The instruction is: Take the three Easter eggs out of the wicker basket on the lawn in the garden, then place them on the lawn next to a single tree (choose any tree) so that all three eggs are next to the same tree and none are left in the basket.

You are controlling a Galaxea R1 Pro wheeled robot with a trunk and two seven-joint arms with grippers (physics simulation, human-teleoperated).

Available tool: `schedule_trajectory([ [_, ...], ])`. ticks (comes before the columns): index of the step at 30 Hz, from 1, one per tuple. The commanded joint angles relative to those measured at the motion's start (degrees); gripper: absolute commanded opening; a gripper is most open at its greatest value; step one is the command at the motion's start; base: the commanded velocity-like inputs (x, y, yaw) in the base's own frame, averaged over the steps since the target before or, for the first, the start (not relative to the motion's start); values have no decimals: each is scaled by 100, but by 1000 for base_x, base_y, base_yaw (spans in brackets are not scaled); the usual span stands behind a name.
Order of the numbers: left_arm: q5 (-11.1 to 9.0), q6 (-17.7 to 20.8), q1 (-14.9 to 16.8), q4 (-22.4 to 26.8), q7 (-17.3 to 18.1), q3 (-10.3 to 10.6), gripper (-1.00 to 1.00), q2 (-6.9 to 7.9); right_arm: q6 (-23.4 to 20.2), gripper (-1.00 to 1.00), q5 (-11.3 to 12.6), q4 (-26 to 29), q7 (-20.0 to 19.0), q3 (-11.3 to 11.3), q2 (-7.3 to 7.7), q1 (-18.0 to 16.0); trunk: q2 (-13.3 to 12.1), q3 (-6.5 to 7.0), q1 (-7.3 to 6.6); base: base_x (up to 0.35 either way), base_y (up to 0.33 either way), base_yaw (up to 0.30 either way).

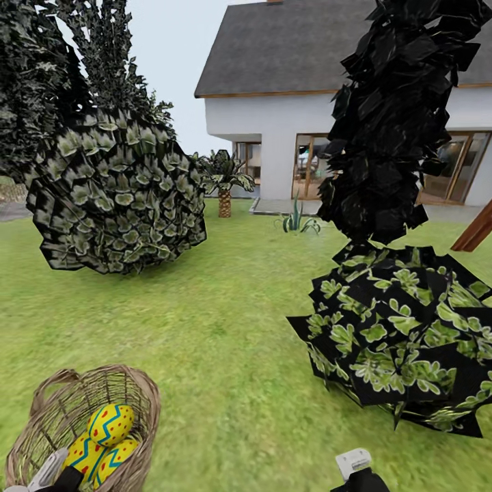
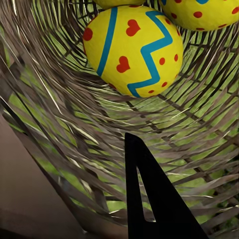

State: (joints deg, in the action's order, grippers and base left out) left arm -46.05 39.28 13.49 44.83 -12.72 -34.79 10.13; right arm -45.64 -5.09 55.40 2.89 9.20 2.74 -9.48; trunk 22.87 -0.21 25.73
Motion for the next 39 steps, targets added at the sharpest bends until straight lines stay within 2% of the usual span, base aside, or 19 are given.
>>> schedule_trajectory([
  [1,-106,10,5,8,-46,-10,-100,-2,-33,100,-35,6,1,20,6,-1,5,-2,6,344,0,285],
  [11,-104,10,5,8,-46,-10,-100,-2,-33,100,-33,6,1,28,-6,-1,5,-2,6,345,0,134],
  [26,-97,4,5,8,-46,-10,-100,6,-33,100,-29,6,1,27,-2,-1,5,-2,6,345,2,252],
  [39,-97,1,5,8,-46,-10,-100,-2,-33,100,-27,6,-15,25,-2,-1,5,-2,6,345,106,255],
])
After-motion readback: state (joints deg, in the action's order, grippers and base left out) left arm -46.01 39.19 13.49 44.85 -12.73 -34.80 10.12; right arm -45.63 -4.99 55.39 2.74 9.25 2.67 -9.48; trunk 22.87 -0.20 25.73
